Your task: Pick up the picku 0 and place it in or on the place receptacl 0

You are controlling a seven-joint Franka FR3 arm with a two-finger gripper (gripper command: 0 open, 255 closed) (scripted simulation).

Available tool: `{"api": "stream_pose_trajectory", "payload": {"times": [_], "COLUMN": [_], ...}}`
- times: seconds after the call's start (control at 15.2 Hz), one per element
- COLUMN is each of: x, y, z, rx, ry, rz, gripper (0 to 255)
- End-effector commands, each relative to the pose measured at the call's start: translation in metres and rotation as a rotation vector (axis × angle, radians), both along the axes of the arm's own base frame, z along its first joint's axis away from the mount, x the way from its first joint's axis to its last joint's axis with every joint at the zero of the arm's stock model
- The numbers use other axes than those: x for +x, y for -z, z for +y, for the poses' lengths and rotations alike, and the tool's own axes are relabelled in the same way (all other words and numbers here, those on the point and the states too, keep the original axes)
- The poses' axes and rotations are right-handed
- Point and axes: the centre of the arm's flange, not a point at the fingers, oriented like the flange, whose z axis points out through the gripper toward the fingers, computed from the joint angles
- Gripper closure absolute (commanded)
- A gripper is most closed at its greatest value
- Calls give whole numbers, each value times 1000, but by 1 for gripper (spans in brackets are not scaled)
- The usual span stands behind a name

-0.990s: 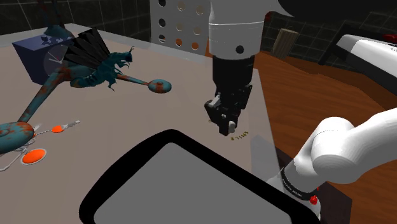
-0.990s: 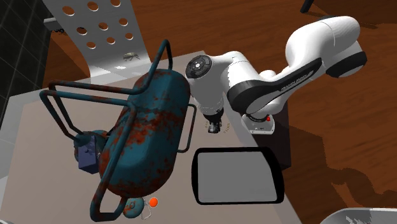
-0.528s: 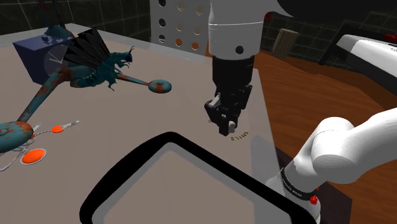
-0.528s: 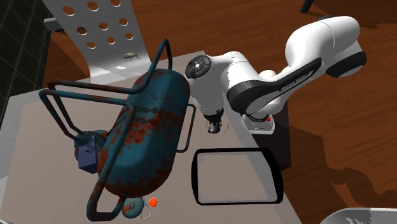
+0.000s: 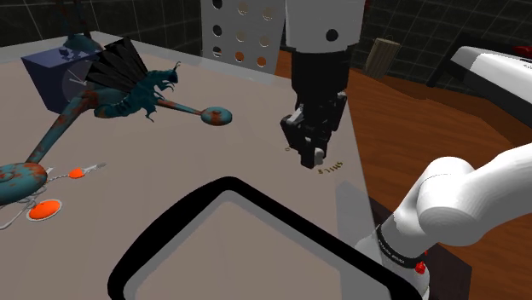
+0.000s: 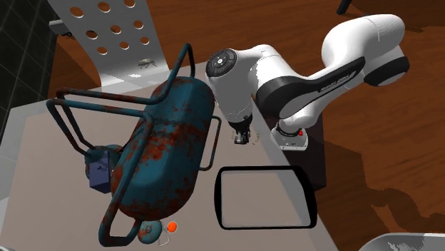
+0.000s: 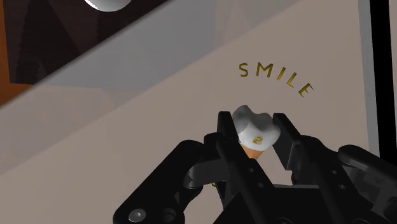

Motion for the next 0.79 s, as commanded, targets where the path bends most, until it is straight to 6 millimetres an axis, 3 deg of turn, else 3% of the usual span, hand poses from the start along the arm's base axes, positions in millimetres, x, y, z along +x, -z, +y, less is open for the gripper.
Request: {"api": "stream_pose_trajectory", "payload": {"times": [0.0,0.66,0.73], "x": [0,0,-7], "y": [-11,-59,-59], "z": [2,1,13], "rx": [0,0,0], "ry": [0,0,0], "rz": [0,0,0], "gripper": [255,255,255]}}
